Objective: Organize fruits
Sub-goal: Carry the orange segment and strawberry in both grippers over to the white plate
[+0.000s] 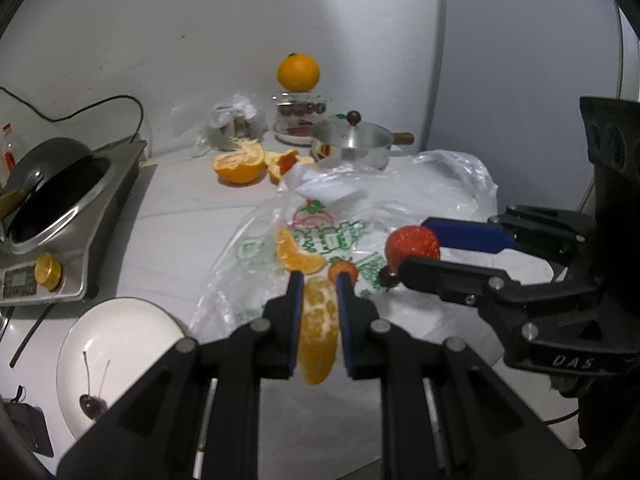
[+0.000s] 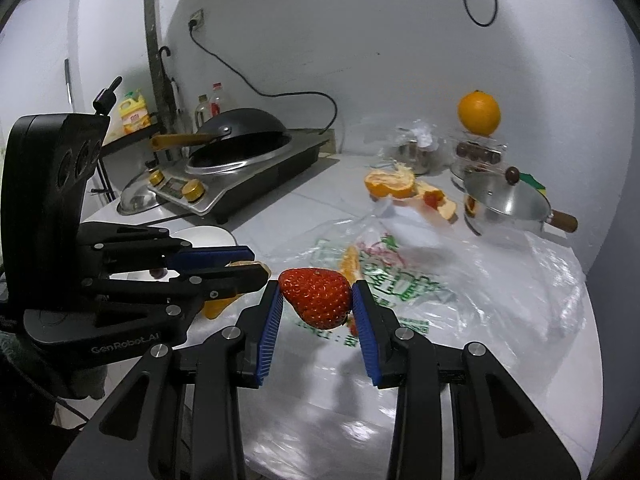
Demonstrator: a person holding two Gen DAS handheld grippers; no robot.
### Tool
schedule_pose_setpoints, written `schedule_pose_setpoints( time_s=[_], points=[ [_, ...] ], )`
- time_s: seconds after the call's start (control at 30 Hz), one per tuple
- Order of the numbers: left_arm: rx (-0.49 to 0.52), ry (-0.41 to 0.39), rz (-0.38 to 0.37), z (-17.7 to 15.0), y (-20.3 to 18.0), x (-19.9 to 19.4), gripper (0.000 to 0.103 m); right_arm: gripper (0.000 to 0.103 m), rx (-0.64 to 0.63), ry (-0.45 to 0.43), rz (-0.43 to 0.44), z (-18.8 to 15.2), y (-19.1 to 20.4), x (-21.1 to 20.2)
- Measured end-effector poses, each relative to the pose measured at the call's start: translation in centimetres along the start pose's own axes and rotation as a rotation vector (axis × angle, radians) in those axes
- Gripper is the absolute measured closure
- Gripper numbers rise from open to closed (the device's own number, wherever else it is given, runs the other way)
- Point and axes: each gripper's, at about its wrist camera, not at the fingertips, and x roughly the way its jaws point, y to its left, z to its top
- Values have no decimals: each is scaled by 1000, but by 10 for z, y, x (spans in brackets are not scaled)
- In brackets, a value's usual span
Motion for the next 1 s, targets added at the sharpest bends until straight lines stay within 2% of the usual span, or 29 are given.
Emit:
schedule_pose_setpoints(
  time_s=[0.43,1.0],
  points=[
    [-48,-26,18,-23,45,-25,86,65,-35,17,44,14,47,27],
    [-158,-36,104,-58,115,-52,86,65,-106,62,117,25,105,64]
  ],
)
